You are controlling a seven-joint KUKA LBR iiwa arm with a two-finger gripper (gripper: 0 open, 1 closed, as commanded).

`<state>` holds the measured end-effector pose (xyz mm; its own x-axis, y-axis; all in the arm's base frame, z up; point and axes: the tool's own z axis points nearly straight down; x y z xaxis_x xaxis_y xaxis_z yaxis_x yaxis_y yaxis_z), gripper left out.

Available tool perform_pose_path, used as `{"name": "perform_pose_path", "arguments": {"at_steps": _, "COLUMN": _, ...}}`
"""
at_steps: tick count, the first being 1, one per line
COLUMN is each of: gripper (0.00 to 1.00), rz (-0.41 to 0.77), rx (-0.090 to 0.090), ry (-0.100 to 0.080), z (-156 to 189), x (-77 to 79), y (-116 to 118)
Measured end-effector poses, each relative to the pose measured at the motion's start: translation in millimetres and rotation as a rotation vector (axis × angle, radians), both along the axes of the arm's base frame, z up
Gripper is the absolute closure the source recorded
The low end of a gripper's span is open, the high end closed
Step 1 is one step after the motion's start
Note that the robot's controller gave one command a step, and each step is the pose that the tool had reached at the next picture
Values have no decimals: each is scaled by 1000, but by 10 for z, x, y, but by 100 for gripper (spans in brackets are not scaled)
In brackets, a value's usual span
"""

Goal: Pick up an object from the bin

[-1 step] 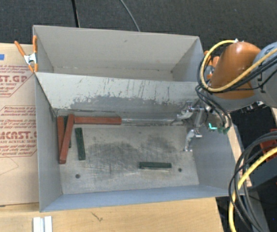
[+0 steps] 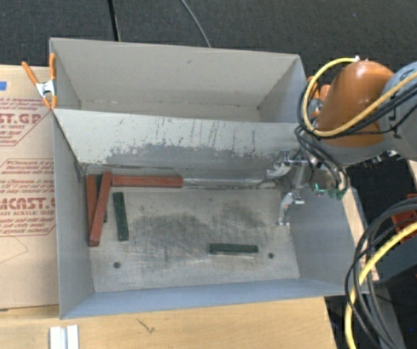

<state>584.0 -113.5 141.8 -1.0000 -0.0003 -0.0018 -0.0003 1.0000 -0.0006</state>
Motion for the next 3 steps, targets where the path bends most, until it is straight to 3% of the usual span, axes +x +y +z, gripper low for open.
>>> {"name": "perform_pose_path", "arguments": {"at_steps": 1, "gripper": 100, "rz": 51, "rx": -1, "ry": -13, "z": -639, "x": -639, "y": 327}}
{"name": "perform_pose_path", "arguments": {"at_steps": 2, "gripper": 100, "rz": 51, "rx": -1, "ry": -13, "z": -639, "x": -639, "y": 327}}
{"name": "perform_pose_path", "arguments": {"at_steps": 3, "gripper": 100, "rz": 10, "rx": 1, "ry": -2, "z": 759, "x": -426, "y": 292}}
